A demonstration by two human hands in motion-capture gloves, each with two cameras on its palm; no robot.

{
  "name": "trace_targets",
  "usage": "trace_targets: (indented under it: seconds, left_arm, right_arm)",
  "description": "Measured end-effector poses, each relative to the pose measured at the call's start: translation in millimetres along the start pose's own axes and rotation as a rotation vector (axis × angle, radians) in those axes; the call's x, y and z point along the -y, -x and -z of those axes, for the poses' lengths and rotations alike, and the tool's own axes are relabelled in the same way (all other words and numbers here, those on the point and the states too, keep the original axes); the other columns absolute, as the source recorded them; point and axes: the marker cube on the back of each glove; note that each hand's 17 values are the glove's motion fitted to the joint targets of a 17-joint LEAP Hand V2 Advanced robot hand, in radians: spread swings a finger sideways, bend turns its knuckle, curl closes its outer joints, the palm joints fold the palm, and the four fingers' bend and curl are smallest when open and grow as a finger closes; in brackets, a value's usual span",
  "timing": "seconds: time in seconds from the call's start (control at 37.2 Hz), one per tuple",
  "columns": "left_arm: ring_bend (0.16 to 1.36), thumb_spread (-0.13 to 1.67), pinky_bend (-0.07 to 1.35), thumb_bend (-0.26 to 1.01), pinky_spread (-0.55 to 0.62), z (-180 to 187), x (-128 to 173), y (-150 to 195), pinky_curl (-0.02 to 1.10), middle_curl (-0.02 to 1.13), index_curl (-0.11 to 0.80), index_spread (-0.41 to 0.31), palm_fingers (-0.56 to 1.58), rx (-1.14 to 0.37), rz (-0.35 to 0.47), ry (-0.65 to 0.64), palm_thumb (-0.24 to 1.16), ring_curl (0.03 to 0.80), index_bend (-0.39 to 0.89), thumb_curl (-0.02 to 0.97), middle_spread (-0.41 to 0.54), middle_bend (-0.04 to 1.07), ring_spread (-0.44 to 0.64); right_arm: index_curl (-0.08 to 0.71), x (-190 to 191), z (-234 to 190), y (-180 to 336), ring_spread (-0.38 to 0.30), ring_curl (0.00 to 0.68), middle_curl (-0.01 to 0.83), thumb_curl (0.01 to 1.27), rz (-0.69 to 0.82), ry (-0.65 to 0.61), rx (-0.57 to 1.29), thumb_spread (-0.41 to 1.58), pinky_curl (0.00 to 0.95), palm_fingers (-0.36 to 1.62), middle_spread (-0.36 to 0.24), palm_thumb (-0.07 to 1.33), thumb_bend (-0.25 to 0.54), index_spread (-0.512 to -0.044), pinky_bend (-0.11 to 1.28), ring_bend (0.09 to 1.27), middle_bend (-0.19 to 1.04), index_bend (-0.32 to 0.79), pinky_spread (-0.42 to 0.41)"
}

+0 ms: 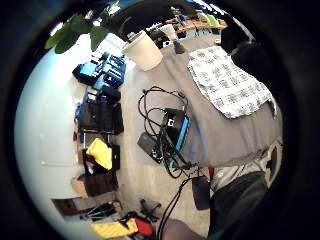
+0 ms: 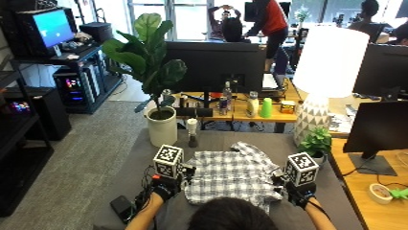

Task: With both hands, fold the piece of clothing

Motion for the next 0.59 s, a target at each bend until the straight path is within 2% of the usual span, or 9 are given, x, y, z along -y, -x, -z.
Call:
trace_targets:
  seconds: [0.03,0.11,0.24,0.4,0.59]
  left_arm:
    - [0.38,0.44,0.23,0.12,0.03,-0.1,0.6,-0.4,0.06,0.06,0.118,-0.102,0.75,0.0,0.001,0.0,0.18,0.077,0.47,0.018,-0.056,0.21,-0.03]
    - [0.4,0.67,0.22,0.14,0.04,-1.1,4.3,-2.4,0.12,0.13,0.175,-0.137,0.73,-0.003,0.003,0.001,0.21,0.145,0.49,0.03,-0.076,0.18,-0.04]
    - [0.4,0.93,0.2,0.14,0.05,-4.5,8.4,-3.8,0.17,0.18,0.239,-0.17,0.7,-0.007,0.007,0.013,0.22,0.202,0.5,0.051,-0.093,0.16,-0.05]
    - [0.39,1.12,0.19,0.14,0.06,-9.7,15.9,-1.2,0.2,0.21,0.287,-0.188,0.69,-0.004,0.018,0.024,0.22,0.233,0.48,0.075,-0.101,0.15,-0.06]
    - [0.38,1.23,0.18,0.12,0.06,-16.0,23.5,3.0,0.23,0.24,0.33,-0.198,0.68,-0.032,0.03,0.05,0.22,0.258,0.47,0.099,-0.106,0.15,-0.06]
  right_arm:
    - [0.09,1.6,-1.4,-1.2,-0.034,0.1,0.09,0.07,-0.002,0.0,0.002,0.41,0.068,0.83,-0.028,0.46,0.322,-0.136,0.29,0.36,0.29,0.28,0.045]
    - [0.164,6.6,-5.4,-6.0,-0.047,0.166,0.139,0.09,-0.012,0.003,0.013,0.62,0.134,0.81,-0.037,0.53,0.373,-0.181,0.29,0.37,0.3,0.27,0.061]
    - [0.232,7.6,-4.4,-9.3,-0.063,0.226,0.196,0.11,-0.018,-0.002,0.02,0.88,0.187,0.8,-0.046,0.57,0.401,-0.221,0.27,0.37,0.3,0.24,0.077]
    - [0.274,5.9,-0.3,-7.6,-0.072,0.254,0.242,0.13,-0.017,-0.015,0.029,1.07,0.217,0.81,-0.051,0.58,0.398,-0.245,0.24,0.35,0.28,0.2,0.08]
    - [0.303,17.8,-6.3,-8.0,-0.077,0.278,0.279,0.15,-0.017,0.024,0.05,1.2,0.24,0.82,-0.054,0.59,0.379,-0.257,0.21,0.33,0.25,0.17,0.083]
